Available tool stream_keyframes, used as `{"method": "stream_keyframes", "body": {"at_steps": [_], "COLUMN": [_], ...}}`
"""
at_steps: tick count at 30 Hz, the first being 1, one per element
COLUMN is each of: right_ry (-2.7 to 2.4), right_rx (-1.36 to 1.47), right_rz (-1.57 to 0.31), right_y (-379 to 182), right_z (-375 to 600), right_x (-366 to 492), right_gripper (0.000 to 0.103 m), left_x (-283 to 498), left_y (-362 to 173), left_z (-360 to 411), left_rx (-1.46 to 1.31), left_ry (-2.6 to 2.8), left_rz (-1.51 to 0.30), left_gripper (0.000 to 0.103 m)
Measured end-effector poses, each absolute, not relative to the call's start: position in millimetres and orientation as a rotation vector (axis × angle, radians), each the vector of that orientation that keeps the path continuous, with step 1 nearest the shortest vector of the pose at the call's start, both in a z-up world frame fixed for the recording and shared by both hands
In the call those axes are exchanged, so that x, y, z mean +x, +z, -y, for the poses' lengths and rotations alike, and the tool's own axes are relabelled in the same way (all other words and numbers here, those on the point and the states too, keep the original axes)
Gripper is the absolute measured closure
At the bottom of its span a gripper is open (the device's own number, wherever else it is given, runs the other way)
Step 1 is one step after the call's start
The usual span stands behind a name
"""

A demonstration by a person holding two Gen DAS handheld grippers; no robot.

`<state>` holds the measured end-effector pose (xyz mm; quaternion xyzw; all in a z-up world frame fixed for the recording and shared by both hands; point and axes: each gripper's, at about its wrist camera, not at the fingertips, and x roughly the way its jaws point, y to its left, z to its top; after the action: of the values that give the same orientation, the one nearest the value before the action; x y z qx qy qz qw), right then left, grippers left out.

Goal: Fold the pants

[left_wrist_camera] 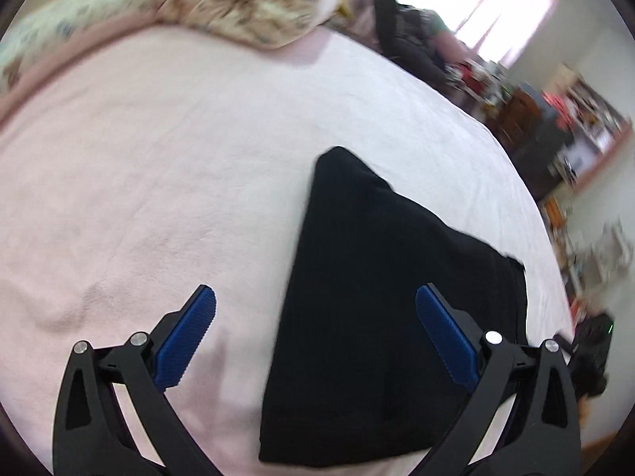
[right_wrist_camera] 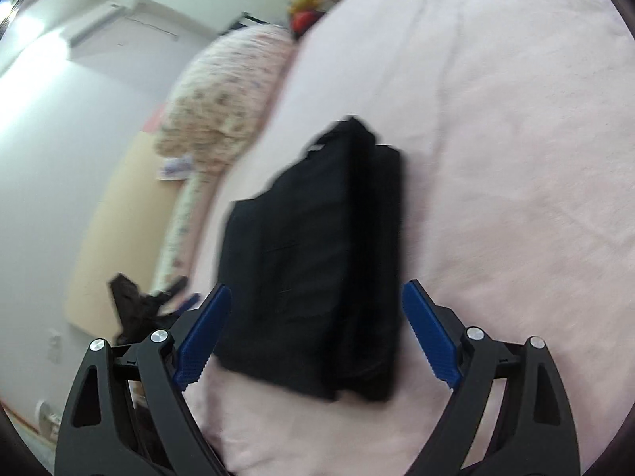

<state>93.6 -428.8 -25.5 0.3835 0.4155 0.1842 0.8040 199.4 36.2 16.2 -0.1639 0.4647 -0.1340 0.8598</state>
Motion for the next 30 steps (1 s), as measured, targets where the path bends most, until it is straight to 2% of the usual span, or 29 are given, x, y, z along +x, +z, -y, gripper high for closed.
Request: {"method": "stream_keyframes", "body": {"at_steps": [6, 15, 19, 22, 24, 26, 28, 30], "right_ry": [0.371, 0.411, 0.491, 0.544, 0.575, 0.524, 0.479, 0.460], "right_rx": [0.792, 0.695, 0.732, 0.813, 0.854, 0.807, 0.705, 0.593], "right_rz": [-0.958, -1.040, -1.052, -1.041, -1.038, -1.075, -1.096, -1.102], "right_y": [-32, -39, -44, -48, -51, -51, -49, -45], "right_z": [428, 405, 401, 410, 415, 413, 401, 382], "right_x": [122, 144, 148, 147, 147, 149, 150, 151], "right_gripper": [0.013, 0.013, 0.012, 0.013, 0.017, 0.030, 0.028, 0.017], "left_x": [222, 235, 232, 231, 231, 232, 231, 233], "left_y": [-20, -26, -26, -26, -27, -29, -31, -33], "left_z": [-28, -21, -11, -6, -9, -15, -13, -7], "left_rx": [-0.344, -0.339, -0.445, -0.407, -0.420, -0.459, -0.465, -0.425], "left_ry": [-0.304, -0.396, -0.578, -0.581, -0.600, -0.621, -0.625, -0.616], "left_rz": [-1.131, -1.178, -1.192, -1.198, -1.198, -1.206, -1.214, -1.218], "left_gripper": [0.002, 0.002, 0.002, 0.002, 0.002, 0.002, 0.002, 0.002]}}
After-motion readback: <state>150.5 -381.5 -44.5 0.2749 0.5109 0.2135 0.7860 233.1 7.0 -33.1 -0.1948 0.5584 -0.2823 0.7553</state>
